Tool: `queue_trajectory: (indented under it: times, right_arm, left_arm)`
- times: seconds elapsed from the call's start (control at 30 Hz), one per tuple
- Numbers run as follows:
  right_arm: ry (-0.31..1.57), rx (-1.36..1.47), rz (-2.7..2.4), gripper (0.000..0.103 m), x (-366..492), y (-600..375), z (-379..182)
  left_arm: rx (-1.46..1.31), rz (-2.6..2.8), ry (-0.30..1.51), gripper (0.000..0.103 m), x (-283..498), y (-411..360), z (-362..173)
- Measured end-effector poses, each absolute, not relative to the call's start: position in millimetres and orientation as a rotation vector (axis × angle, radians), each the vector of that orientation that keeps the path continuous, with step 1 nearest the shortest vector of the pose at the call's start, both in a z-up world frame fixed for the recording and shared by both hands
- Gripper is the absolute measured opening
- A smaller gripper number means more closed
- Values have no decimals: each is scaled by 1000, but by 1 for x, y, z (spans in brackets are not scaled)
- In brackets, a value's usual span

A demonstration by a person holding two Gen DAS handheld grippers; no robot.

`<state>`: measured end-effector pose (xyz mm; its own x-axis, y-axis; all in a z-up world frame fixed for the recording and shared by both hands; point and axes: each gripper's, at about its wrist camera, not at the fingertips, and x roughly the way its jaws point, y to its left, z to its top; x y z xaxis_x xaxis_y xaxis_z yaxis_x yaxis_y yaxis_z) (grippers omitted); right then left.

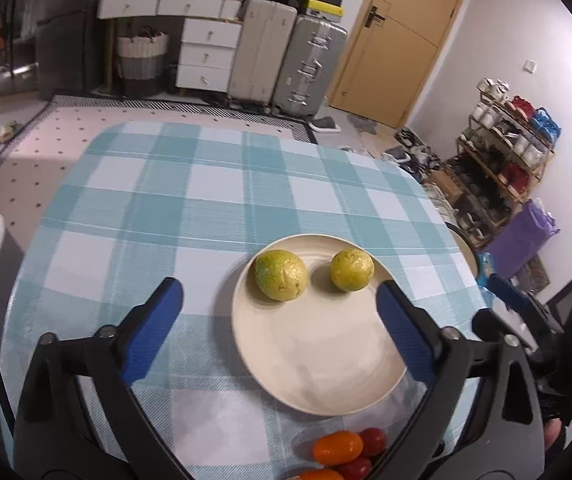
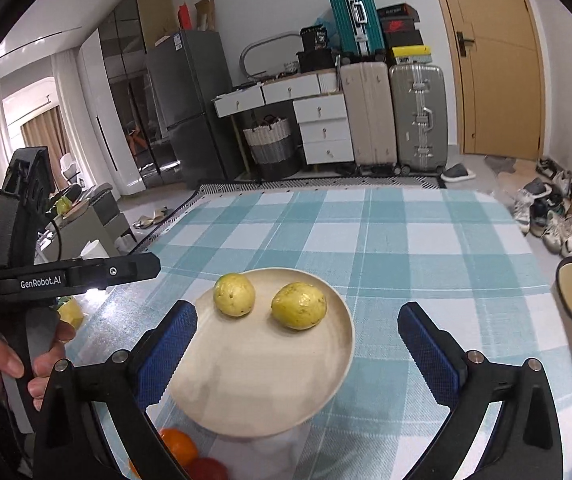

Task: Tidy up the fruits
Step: 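Lift both tools away from the plate, then grasp the dark purple plum with the right tool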

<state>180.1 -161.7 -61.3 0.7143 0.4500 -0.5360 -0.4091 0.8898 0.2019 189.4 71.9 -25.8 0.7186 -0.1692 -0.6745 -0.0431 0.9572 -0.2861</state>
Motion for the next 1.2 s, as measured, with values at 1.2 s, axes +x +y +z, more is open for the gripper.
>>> queue_trajectory:
  times: [1.2]
  right_arm:
    - [653, 90, 466, 103, 46, -193, -90]
  left_arm:
    - [-236, -16, 796, 102, 36, 46, -67]
